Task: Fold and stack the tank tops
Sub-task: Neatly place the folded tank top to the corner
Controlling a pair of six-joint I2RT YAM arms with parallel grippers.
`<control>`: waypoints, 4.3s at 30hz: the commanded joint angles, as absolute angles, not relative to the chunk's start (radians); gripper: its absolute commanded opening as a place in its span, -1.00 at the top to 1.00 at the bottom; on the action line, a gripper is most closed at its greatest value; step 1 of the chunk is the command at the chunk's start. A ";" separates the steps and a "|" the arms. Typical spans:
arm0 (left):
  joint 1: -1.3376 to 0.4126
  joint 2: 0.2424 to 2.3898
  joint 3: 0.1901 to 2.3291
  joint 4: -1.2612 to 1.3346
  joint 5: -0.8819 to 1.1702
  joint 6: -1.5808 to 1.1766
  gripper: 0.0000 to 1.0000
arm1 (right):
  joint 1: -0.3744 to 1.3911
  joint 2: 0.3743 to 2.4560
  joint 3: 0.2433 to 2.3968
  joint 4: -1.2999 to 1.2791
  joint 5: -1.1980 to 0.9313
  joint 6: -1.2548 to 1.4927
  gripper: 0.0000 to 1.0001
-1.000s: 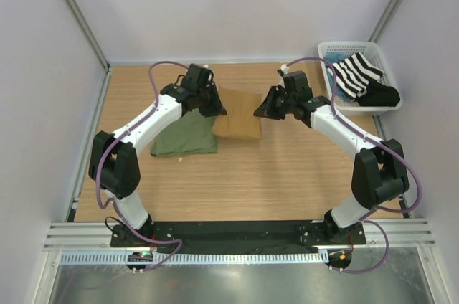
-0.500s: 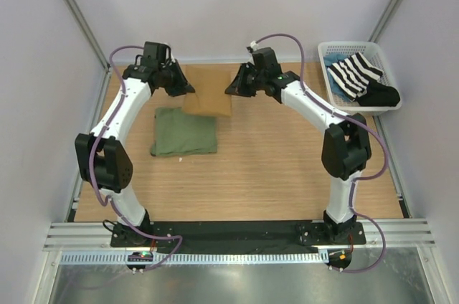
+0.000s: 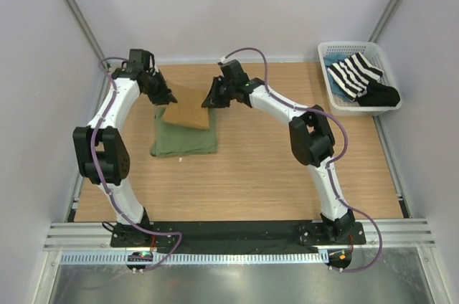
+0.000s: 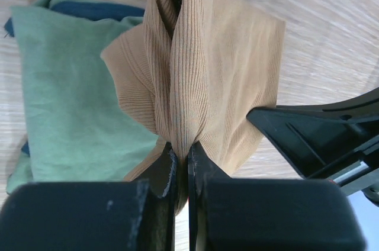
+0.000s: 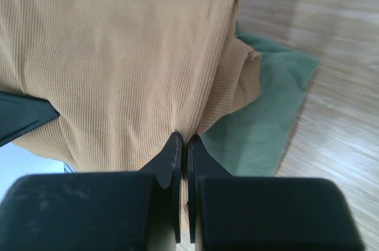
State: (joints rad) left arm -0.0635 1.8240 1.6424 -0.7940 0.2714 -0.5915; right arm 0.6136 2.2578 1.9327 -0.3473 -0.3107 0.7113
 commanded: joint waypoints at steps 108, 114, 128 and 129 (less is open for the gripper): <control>-0.630 1.048 0.874 -0.477 -0.291 -0.795 -0.99 | 0.758 1.063 0.628 -0.134 0.555 0.506 -0.34; -0.767 1.000 0.686 -0.241 -0.322 -0.755 -0.99 | 0.759 0.772 0.356 0.035 0.611 0.508 -0.75; -0.948 1.372 0.739 -0.356 -0.558 -0.902 -0.86 | 0.759 0.589 0.284 0.017 0.578 0.514 -0.84; -0.943 1.402 0.756 -0.367 -0.577 -0.894 -0.87 | 0.759 0.589 0.282 0.020 0.578 0.512 -0.84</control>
State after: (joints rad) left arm -0.9478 1.3434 0.7284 -0.3683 -0.4526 -0.8791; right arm 0.7536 0.6003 0.2893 -0.0437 0.5495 0.5034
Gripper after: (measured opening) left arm 0.935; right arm 0.921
